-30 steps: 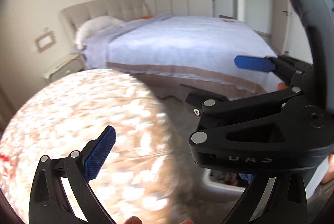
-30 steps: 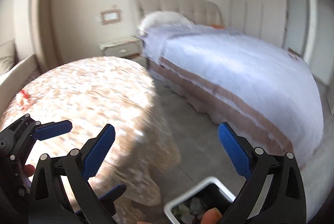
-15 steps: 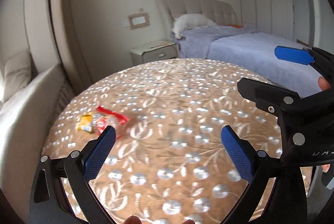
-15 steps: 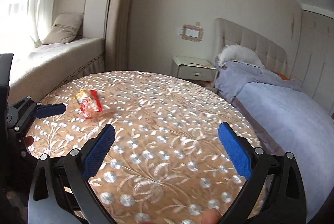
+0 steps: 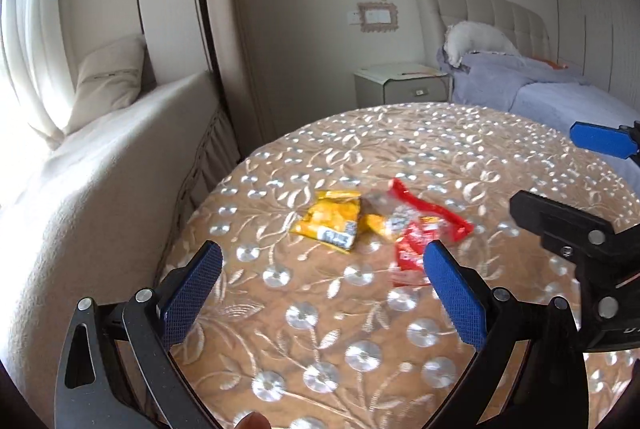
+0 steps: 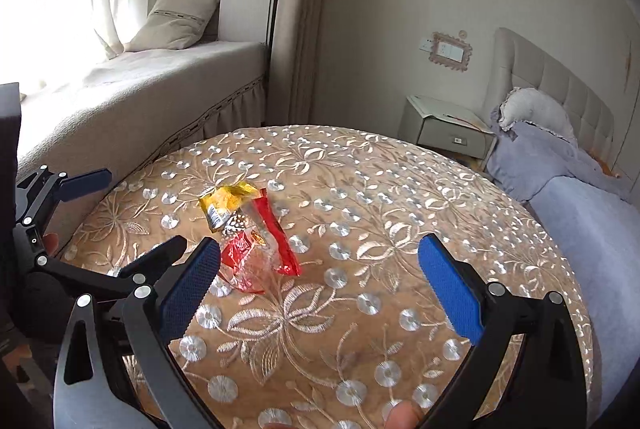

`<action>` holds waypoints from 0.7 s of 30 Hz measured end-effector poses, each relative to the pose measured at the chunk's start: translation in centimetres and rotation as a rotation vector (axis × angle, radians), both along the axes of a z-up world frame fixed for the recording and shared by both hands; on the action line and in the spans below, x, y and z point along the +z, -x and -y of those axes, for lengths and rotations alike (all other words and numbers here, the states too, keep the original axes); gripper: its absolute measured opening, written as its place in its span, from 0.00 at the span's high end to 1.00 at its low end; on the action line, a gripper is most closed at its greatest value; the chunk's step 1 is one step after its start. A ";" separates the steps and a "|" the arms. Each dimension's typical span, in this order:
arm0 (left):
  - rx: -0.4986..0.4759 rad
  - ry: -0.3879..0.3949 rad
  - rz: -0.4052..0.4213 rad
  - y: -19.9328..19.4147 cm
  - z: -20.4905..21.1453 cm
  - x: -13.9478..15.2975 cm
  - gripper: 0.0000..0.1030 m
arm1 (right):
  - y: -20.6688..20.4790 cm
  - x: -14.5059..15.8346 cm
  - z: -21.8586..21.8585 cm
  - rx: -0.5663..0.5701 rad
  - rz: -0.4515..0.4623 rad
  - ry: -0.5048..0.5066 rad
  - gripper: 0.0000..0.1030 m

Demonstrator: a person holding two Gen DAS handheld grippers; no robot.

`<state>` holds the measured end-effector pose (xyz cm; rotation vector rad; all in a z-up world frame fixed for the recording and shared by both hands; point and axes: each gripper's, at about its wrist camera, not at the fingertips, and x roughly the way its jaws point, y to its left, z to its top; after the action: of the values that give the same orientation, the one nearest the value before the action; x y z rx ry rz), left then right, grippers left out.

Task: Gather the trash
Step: 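Grasp the yellow snack packet with the left tool while the right tool grasps the red snack bag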

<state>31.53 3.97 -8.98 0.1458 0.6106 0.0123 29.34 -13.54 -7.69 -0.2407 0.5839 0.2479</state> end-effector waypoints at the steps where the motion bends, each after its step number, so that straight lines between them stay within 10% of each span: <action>1: 0.026 -0.015 -0.013 -0.7 -0.7 -0.4 0.04 | -0.7 -0.4 -0.4 0.011 -0.017 0.001 0.04; 9: 0.080 0.147 -0.083 -4.9 -5.8 -2.3 0.04 | -5.3 -4.0 -3.1 0.050 -0.120 0.012 0.05; 21: -0.096 0.161 -0.150 -10.8 -3.3 -3.6 0.05 | -7.9 -8.3 -2.9 0.076 -0.239 0.061 0.72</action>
<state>42.30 7.25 -12.58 0.0201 0.7514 -0.1414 37.26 -10.60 -15.94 -0.2947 0.8209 0.3356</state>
